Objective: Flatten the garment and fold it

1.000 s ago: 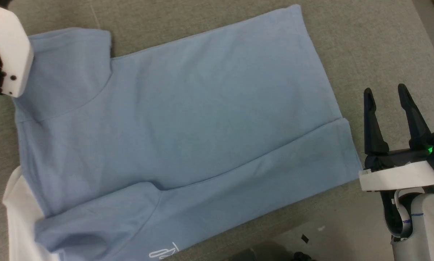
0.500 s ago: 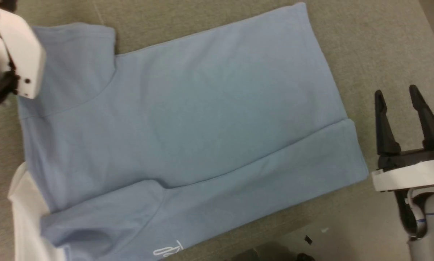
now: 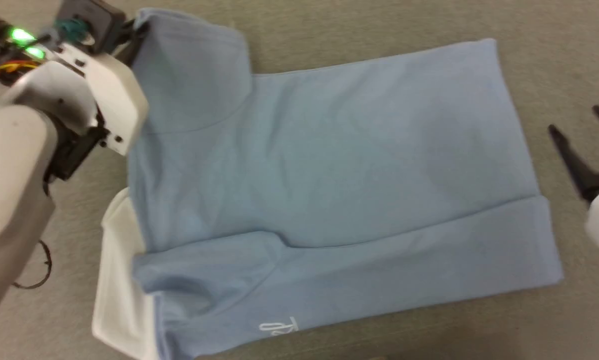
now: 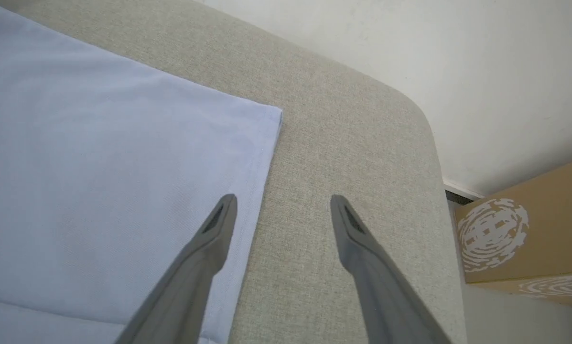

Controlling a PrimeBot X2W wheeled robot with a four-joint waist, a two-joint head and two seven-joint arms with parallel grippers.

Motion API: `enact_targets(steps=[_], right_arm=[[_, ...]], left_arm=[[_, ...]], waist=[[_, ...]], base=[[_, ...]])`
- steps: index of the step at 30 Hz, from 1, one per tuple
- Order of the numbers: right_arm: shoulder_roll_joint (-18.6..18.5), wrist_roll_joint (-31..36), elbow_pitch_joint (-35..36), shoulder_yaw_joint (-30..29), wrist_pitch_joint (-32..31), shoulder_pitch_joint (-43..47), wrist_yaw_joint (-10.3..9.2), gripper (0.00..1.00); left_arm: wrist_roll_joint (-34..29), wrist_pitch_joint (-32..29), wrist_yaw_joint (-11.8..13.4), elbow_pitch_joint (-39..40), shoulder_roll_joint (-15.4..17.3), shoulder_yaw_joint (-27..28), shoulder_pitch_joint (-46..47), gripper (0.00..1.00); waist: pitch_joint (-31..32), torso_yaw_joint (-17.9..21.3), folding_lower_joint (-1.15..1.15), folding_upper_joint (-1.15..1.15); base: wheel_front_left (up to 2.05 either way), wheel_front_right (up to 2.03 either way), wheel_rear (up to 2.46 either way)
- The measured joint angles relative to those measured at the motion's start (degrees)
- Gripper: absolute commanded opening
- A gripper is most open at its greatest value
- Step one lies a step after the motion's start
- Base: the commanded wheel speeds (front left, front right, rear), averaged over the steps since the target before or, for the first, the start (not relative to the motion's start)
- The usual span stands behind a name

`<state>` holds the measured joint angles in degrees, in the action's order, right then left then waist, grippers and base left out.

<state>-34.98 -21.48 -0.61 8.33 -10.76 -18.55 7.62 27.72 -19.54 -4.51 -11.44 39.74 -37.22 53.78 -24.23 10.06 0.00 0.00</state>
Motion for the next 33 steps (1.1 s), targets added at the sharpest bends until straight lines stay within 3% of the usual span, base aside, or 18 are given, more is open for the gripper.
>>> enact_targets(steps=[7, 12, 22, 27, 28, 29, 33], right_arm=[[-10.63, -7.4, -4.24, 7.4, -9.82, -11.15, -0.01, 1.0], [-15.37, -9.7, -10.14, 13.71, -14.32, -19.47, -0.01, 1.0], [-18.82, -12.44, -19.72, 24.52, -17.83, -30.67, -0.01, 1.0], [-21.25, -13.83, -21.31, 29.56, -19.02, -34.31, -0.09, 0.98], [-21.74, -13.97, -21.41, 30.52, -18.87, -34.96, -0.09, 0.31], [-22.06, -14.39, -21.64, 31.21, -18.58, -35.48, -0.09, 0.0], [-21.59, -15.44, -23.17, 33.75, -14.72, -36.6, -0.02, 0.0]], left_arm=[[-2.0, 2.49, 1.08, 10.16, -1.01, -1.88, -2.63, 0.0], [-3.6, 2.89, 2.22, 15.82, -2.33, -3.61, -4.1, 0.0], [-4.98, 3.99, 3.81, 19.42, -5.46, -5.77, -4.4, 0.0], [-5.14, 4.55, 3.81, 19.31, -6.11, -6.53, -4.41, 0.0], [-5.14, 4.82, 3.81, 19.23, -6.28, -6.61, -4.41, 0.0], [-5.14, 5.05, 3.81, 19.12, -6.36, -6.71, -4.41, 0.0], [-5.14, 6.02, 4.08, 17.95, -6.35, -6.73, -4.79, 0.0]], waist=[[-0.76, -6.0, 0.0, 0.0], [-2.64, -10.0, 0.0, 0.0], [-7.06, -16.64, 0.01, 0.0], [-8.82, -18.63, 0.0, 0.0], [-9.1, -18.9, 0.0, 0.0], [-9.31, -19.11, 0.0, 0.0], [-9.22, -19.28, 0.0, 0.0]], base=[[0.0, 0.0, 0.0], [0.0, 0.0, 0.0], [0.0, 0.0, 0.0], [0.0, 0.0, 0.0], [0.0, 0.0, 0.0], [0.0, 0.0, 0.0], [0.0, 0.0, 0.0]])
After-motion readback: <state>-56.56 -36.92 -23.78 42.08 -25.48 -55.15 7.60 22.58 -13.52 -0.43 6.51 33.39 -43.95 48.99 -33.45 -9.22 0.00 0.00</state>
